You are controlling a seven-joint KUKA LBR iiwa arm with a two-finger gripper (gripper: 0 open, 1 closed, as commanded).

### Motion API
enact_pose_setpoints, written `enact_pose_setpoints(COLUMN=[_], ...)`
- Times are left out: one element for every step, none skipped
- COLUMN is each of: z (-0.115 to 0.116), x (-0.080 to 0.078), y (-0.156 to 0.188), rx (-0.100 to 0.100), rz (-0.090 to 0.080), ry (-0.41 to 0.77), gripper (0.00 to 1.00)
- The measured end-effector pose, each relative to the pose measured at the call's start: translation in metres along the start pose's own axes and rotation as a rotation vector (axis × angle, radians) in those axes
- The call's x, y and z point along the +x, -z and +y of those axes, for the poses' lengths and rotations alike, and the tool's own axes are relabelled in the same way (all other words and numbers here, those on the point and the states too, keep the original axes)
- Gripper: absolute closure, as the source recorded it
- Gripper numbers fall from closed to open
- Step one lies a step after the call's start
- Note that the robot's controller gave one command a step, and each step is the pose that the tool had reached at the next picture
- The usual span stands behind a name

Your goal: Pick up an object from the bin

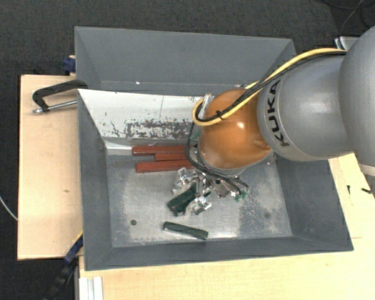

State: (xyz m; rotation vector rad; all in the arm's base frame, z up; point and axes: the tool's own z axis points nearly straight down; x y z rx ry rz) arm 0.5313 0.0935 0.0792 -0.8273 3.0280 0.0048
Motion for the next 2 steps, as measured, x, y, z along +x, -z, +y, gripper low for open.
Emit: enact_pose_setpoints(z=[-0.001, -0.022], x=[-0.005, 0.004], y=[0.039, 0.127], rx=[0.005, 0.003], rz=[-0.008, -0.002], ry=[0.065, 0.207], gripper=[1.0, 1.0])
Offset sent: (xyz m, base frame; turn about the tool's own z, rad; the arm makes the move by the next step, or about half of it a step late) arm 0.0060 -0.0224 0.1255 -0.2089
